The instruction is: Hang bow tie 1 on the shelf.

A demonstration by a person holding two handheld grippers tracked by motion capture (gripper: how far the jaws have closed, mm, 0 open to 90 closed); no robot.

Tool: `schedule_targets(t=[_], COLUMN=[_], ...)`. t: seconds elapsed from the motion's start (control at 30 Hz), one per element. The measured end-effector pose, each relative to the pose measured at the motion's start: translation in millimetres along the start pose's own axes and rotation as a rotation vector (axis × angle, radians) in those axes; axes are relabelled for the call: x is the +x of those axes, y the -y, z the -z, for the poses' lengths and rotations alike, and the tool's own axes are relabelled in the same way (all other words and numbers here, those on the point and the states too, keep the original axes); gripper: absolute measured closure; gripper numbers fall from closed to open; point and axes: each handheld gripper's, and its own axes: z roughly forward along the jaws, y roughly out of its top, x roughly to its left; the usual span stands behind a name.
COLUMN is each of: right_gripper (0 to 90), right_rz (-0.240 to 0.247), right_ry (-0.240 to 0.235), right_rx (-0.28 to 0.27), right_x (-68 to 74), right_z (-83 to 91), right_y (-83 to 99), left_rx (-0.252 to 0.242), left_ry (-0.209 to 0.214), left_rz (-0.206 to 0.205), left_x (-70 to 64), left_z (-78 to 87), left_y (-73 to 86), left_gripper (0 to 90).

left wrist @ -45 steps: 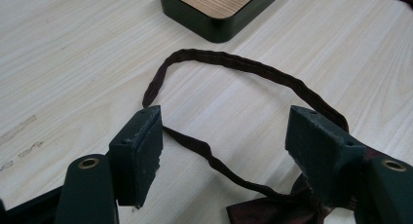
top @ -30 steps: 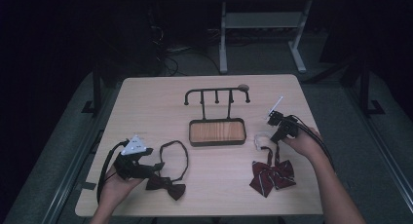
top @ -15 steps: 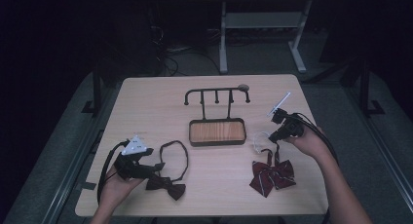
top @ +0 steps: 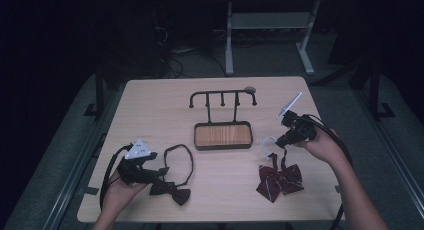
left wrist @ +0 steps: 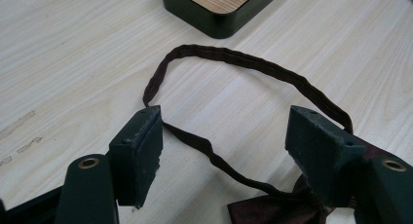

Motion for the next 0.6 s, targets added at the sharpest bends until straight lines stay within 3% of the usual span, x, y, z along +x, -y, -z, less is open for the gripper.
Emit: schedule_targets(t=[0.6], right_gripper=[84.5], right_rz=[0.055], right_ry=[0.029], right_rx=[0.003], right_x=[20.9], right_z=[31.8], right_y=[-15.6], left_rx=[-0.001], left_ry=[0.003], left_rz=[0.0], left_x=[0.3], left_z=[0.3], left_y=[0.2], left_gripper=[30.6])
